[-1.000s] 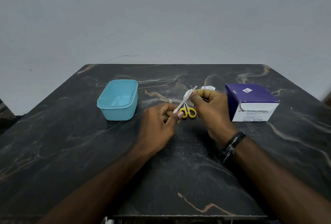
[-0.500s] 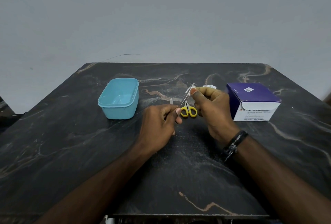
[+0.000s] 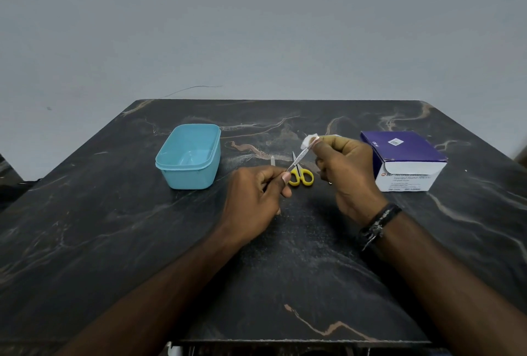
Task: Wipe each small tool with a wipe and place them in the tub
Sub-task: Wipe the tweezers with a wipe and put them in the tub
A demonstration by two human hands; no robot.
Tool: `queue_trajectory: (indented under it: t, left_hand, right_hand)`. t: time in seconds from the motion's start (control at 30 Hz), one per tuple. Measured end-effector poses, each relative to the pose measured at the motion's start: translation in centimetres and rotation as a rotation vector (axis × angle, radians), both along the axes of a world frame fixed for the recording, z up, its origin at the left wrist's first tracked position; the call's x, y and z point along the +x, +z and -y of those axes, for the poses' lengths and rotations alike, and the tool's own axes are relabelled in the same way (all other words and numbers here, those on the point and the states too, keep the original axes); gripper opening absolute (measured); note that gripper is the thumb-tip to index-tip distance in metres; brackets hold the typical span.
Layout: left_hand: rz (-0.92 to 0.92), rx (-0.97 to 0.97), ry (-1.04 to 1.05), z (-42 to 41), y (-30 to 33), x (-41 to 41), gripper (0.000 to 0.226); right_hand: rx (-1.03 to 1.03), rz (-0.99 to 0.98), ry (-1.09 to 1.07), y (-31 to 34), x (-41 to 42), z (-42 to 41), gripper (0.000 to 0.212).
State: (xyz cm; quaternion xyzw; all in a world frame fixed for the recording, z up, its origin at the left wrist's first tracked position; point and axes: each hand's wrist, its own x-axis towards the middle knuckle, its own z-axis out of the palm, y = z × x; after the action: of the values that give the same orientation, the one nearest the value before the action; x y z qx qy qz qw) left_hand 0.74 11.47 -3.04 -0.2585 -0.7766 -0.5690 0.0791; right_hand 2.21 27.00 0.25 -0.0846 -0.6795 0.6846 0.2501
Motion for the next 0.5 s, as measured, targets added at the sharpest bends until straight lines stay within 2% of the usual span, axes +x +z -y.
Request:
queue_trajectory:
  t: [0.3, 0.5]
  left_hand:
    - [-0.003, 0.034, 0.032, 0.29, 0.01, -0.08, 0.017]
    - [-0.039, 0.03, 0.03, 0.25, 0.14, -0.02, 0.016]
  right_hand:
    - [0.056, 0.034, 0.116, -0.83, 0.03, 0.72, 0.021]
    - [0.031, 0.045, 0.153, -0.69, 0.0, 0.61, 0.015]
